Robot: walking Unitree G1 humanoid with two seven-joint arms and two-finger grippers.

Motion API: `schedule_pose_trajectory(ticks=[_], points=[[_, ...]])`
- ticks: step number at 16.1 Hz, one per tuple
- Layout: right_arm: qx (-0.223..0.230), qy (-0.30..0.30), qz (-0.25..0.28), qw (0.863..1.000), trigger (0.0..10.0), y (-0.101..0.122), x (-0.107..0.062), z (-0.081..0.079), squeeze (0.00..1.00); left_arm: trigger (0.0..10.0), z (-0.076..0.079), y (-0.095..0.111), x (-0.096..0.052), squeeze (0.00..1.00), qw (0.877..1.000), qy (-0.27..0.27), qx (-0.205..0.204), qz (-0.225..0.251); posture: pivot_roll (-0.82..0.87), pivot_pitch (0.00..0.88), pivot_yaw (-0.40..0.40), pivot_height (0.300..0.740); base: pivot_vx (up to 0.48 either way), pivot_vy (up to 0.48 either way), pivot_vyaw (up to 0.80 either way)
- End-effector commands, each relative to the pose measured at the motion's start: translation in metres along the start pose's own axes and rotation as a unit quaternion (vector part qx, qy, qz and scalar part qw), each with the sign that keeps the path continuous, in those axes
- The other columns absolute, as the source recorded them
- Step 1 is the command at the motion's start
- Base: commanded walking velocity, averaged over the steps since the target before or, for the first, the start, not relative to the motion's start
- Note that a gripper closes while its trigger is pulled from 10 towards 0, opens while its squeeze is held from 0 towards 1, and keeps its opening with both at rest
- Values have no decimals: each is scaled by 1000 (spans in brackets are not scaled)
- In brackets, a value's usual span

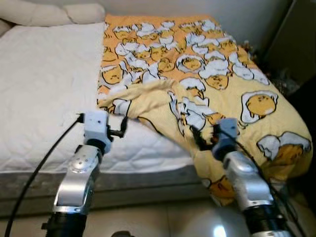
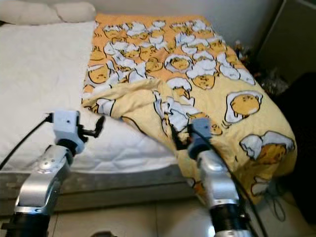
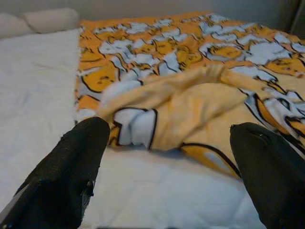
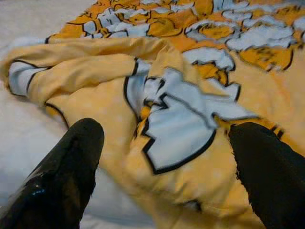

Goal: Clean up the room

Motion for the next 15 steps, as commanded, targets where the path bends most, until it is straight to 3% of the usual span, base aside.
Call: schedule_pose_trajectory(ticks=[1, 4, 8, 11, 12, 15], points=[[-20, 31, 0, 999, 10000, 4, 4, -14, 0, 10000, -9, 1, 0, 0, 1000, 13, 4, 2, 48, 0, -22, 740, 285, 0, 0], [-26, 31, 3, 999, 10000, 6, 5, -14, 0, 10000, -7, 1, 1, 0, 1000, 10, 3, 3, 47, 0, -22, 740, 282, 0, 800], [-16, 15, 1, 1000, 10000, 6, 5, -9, 0, 10000, -7, 1, 1, 0, 1000, 6, 3, 2, 47, 0, -21, 740, 282, 0, 0], [-53, 14, -14, 998, 10000, 3, 4, -8, 20, 10000, -3, -1, 0, 0, 1000, -11, 6, -7, 42, 0, -15, 740, 180, 0, 0], [-69, -2, -21, 997, 10000, 1, 4, -2, 1000, 10000, 2, -3, -2, 0, 999, -34, 11, -12, 42, 0, -15, 740, 0, 0, 0], [-91, 0, -59, 994, 10000, -5, 11, 2, 1000, 10000, 21, -16, -13, 0, 988, -141, 54, -42, 37, 0, -1, 740, 0, 0, 0]])
Point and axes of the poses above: a point about 5 cm out from each wrist's last joint towards the gripper, its own x axis pointing out of the wrist towards the gripper, its own y axis along the axis of the wrist's last joint, z = x × y, the point moved 2 cm from there along x, pointing out of the wrist towards the gripper, and after that the axes turned 4 degrees about x, right-handed, at the moved point
